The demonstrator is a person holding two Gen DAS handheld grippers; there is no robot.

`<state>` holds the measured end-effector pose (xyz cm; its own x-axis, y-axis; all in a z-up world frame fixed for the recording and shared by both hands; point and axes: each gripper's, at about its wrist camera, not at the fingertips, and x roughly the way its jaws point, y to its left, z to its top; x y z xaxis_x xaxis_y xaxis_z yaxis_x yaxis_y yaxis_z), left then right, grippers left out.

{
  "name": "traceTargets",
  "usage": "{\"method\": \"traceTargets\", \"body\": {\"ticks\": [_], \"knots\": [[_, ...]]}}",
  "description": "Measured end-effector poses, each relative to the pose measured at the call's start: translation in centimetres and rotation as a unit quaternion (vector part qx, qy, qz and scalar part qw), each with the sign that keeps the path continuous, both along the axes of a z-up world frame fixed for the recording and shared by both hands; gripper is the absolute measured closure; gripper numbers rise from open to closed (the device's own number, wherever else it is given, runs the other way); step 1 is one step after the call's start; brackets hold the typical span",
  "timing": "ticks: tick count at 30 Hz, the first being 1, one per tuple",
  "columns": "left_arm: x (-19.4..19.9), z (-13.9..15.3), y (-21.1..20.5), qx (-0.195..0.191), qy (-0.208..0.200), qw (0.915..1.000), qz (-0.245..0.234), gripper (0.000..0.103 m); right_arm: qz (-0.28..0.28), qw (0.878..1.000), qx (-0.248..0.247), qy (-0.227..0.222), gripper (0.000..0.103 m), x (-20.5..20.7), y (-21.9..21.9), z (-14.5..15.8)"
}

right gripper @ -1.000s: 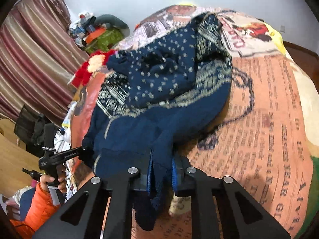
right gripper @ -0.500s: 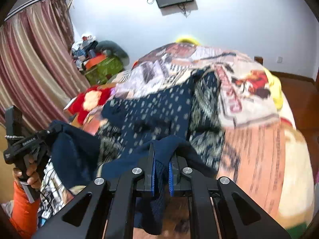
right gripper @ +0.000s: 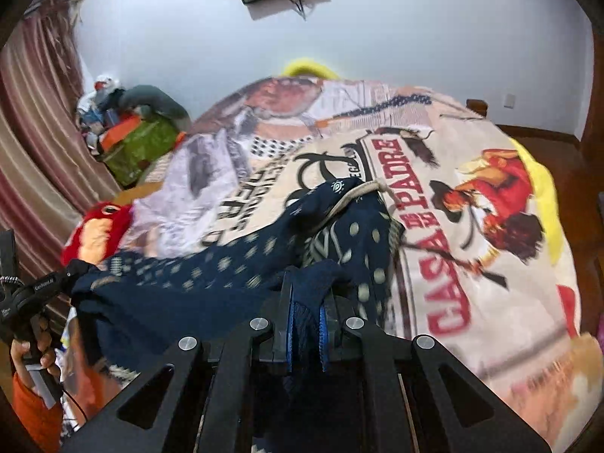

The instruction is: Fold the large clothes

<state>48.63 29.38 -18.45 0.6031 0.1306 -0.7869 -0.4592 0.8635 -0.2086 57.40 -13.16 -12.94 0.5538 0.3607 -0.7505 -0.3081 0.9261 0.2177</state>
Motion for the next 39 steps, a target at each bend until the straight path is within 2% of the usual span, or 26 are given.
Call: {"method": "traceTargets", "body": {"ticks": [4,6,9,15,17,18,20,23,28,31,35,39], "knots": [[2.0,-3.0,0.4,0.011,0.03,0.9995,0.005,0.093,-0.001,1.0,-0.007,0.009,0.096,2.9,0.8,-2.2],[2.3,-4.3,0.1,0.032,0.043,0.9986,-0.002,0.092,0.002,1.0,-0.003,0.016,0.096,3.7,0.8,-2.8],[2.0,-4.4,-0.4,0.049,0.048,0.9975,-0.014,0.088,0.023,0.999,0.013,0.023,0.095,4.1,0.0,-2.8],[1.5,-2.4,-0.4,0.051,0.071,0.995,-0.048,0.083,0.055,0.997,0.02,0.056,0.094,3.1,-1.9,-1.2],[1.1,-1.4,-0.5,0.062,0.08,0.9935,-0.051,0.075,0.042,0.998,0.008,0.043,0.094,2.4,-2.6,-0.2],[0.5,-0.4,-0.6,0.082,0.082,0.9921,-0.047,0.073,0.024,0.999,-0.012,0.026,0.094,2.0,-3.0,0.4],[-0.5,1.1,-0.9,0.12,0.077,0.9891,-0.036,0.052,-0.01,0.999,-0.044,-0.012,0.094,1.2,-4.1,1.9],[-2.7,4.0,-1.9,0.166,0.042,0.9842,-0.044,0.035,-0.003,0.999,-0.052,-0.014,0.094,0.1,-4.8,3.4],[-5.0,6.1,-5.5,0.191,0.019,0.9761,-0.101,0.029,0.045,0.995,-0.079,-0.045,0.094,-3.6,-3.5,4.9],[-5.4,5.2,-8.9,0.202,0.022,0.9668,-0.155,0.027,0.071,0.994,-0.067,-0.044,0.094,-5.3,-2.2,4.6],[-3.9,2.5,-12.5,0.202,0.045,0.9558,-0.209,0.027,0.108,0.993,-0.056,-0.007,0.094,-6.0,0.5,2.4],[-1.2,-0.5,-13.8,0.209,0.077,0.9523,-0.209,0.027,0.127,0.989,-0.067,0.024,0.094,-5.6,3.0,-0.6]]}}
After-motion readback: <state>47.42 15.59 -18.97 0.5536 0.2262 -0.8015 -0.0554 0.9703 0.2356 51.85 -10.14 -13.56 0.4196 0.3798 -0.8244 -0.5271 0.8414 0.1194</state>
